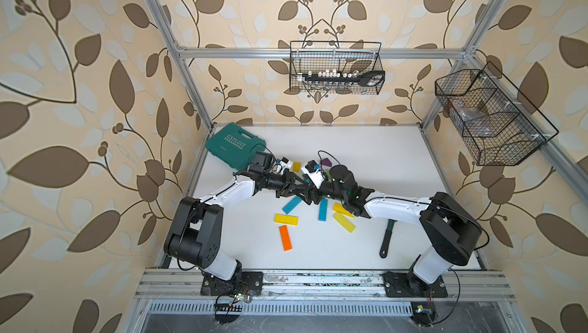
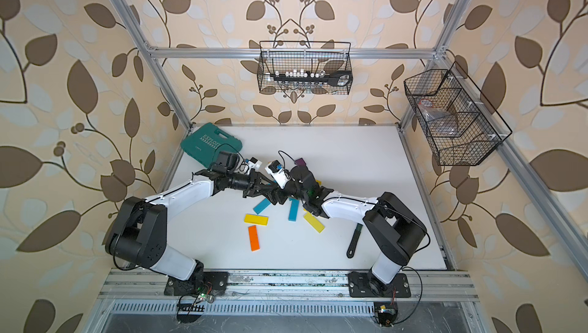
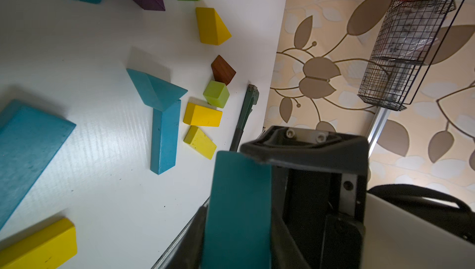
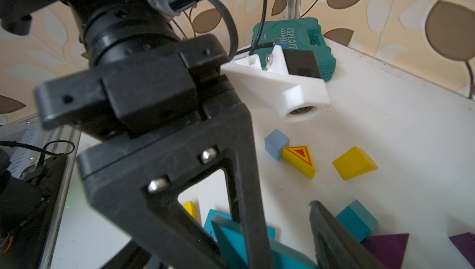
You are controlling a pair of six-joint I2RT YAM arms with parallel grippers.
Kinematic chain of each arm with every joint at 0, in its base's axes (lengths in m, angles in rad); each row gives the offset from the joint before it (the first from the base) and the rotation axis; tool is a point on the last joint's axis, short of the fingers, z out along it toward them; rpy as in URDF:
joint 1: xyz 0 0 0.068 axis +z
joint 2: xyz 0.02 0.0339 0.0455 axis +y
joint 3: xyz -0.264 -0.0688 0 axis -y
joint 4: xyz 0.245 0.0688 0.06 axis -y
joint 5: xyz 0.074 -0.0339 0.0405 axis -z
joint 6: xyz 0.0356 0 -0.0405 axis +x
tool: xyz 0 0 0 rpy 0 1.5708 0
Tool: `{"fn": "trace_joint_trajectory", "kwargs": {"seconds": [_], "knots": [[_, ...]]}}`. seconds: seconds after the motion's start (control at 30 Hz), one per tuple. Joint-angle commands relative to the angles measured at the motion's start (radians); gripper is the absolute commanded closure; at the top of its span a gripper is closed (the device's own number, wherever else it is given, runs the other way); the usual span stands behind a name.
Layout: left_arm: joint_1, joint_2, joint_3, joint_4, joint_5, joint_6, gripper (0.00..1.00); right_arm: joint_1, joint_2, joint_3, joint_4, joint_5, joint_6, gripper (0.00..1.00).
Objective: Assemble a small pinwheel with building blocks
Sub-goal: Pick up the building block from the center of the board.
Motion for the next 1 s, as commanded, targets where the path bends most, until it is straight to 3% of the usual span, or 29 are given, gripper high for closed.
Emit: {"fn": "trace_joint_trajectory", "kwargs": {"seconds": [0.0, 0.1, 0.3, 0.5, 0.6, 0.63, 0.73, 0.97], "knots": [[-0.018, -0.036, -0.001, 0.090, -0.053, -0.011, 0.99, 0.013, 0.023, 0.010, 0.079, 0.058, 0.131, 0.34], [-0.018, -0.033, 0.000, 0.093, -0.052, -0.012, 0.97, 0.017, 0.031, 0.016, 0.072, 0.066, 0.134, 0.36], [-0.018, -0.035, 0.006, 0.070, -0.053, 0.003, 0.92, 0.018, 0.041, 0.024, 0.057, 0.083, 0.129, 0.49], [-0.018, -0.023, 0.007, 0.063, -0.051, 0.005, 0.79, 0.018, 0.053, 0.035, 0.047, 0.075, 0.121, 0.56], [-0.018, -0.027, 0.008, 0.053, -0.055, 0.010, 0.77, 0.019, 0.051, 0.030, 0.041, 0.078, 0.116, 0.61], [-0.017, -0.027, 0.012, 0.044, -0.060, 0.012, 0.71, 0.019, 0.049, 0.030, 0.041, 0.077, 0.113, 0.63], [-0.016, -0.027, 0.016, 0.036, -0.064, 0.011, 0.68, 0.018, 0.051, 0.028, 0.037, 0.075, 0.109, 0.64], [-0.002, -0.039, 0.019, 0.002, -0.084, 0.014, 0.35, 0.019, 0.057, 0.027, 0.019, 0.070, 0.094, 0.66]]}}
